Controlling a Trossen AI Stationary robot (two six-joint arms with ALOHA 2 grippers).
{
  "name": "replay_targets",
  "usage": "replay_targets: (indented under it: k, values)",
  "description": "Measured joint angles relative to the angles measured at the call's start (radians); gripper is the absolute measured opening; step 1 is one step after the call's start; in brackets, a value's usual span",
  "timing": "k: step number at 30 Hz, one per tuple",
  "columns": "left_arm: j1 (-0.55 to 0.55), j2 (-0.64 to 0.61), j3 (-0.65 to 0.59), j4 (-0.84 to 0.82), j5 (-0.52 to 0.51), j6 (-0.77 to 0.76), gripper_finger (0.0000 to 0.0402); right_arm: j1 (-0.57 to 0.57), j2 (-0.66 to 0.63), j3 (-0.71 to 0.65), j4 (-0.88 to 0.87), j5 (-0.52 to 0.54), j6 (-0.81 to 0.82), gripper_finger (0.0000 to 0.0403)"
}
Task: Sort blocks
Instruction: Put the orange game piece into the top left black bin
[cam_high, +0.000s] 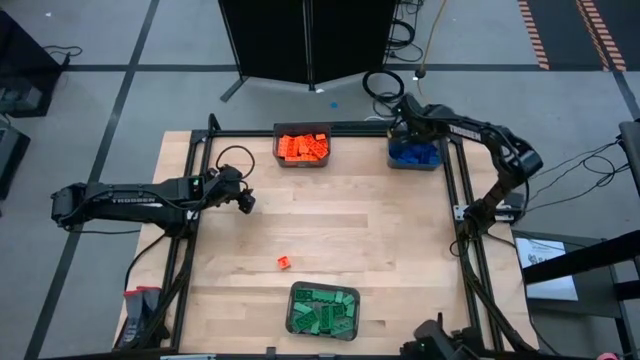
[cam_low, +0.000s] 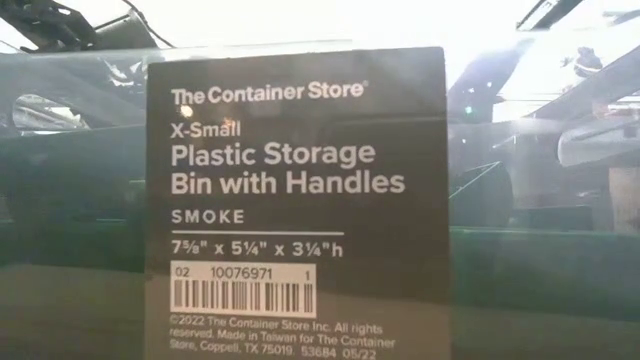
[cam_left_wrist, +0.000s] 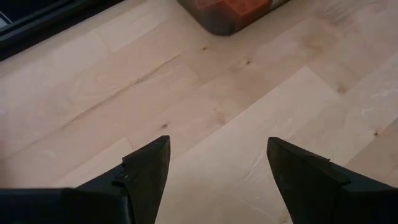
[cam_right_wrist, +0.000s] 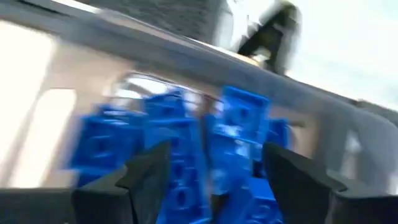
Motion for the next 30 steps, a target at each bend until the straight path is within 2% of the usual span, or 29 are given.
replay_targets:
  k: [4, 7, 10, 12, 16, 21, 24, 30]
  values:
    - [0.000, 0.000, 0.000, 0.000, 0.000, 0.000, 0.0270, 0.024, -0.071, 0.000, 0.050, -0.153, -0.076, 0.0251]
    - [0.000, 0.000, 0.000, 0.000, -0.004, 0.001, 0.0270, 0.078, -0.137, 0.001, 0.120, -0.342, -0.113, 0.0248]
    - [0.000, 0.000, 0.000, 0.000, -0.020, 0.000, 0.0270, 0.174, -0.188, 0.001, 0.216, -0.533, -0.116, 0.0243]
    - [0.000, 0.000, 0.000, 0.001, -0.026, 0.000, 0.0270, 0.273, -0.200, 0.002, 0.314, -0.595, -0.117, 0.0241]
    - [0.000, 0.000, 0.000, 0.004, -0.027, -0.006, 0.0270, 0.504, -0.179, 0.002, 0.543, -0.575, -0.145, 0.0237]
    - [0.000, 0.000, 0.000, 0.004, -0.020, -0.007, 0.0270, 0.729, -0.075, 0.002, 0.772, -0.423, -0.260, 0.0237]
    - [0.000, 0.000, 0.000, 0.004, -0.018, -0.008, 0.0270, 0.800, 0.015, 0.054, 0.755, -0.362, -0.328, 0.0237]
    - [0.000, 0.000, 0.000, 0.003, -0.005, -0.008, 0.0270, 0.847, 0.245, 0.297, 0.581, -0.363, -0.379, 0.0237]
